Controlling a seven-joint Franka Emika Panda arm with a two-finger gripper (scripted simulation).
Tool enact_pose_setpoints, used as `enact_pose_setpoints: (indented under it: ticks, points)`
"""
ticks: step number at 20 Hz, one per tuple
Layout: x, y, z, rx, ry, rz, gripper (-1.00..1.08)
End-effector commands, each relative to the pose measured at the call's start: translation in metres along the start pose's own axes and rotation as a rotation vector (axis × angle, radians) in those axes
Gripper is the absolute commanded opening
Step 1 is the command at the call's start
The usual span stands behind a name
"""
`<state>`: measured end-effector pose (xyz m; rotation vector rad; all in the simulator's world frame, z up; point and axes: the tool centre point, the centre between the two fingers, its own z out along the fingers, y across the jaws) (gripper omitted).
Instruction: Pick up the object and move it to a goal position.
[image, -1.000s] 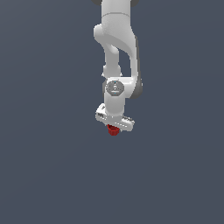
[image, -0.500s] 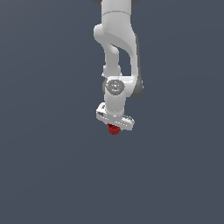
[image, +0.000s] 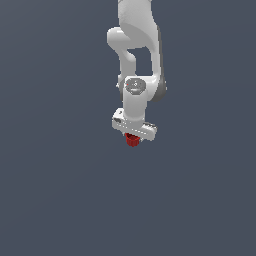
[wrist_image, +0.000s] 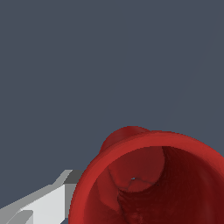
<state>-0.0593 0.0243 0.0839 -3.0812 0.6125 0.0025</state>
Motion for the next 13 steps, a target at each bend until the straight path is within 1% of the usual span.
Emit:
enact_pose_setpoints:
  ticks: [1,7,13]
  points:
    - [-0.008,0.0,-0.011,0.001,0.002,0.0,-1.0]
    - [-0.021,-0.001,-0.027,0.001,0.002,0.0,-1.0]
    - [-0.023,-0.002,-0.03,0.001,0.002,0.0,-1.0]
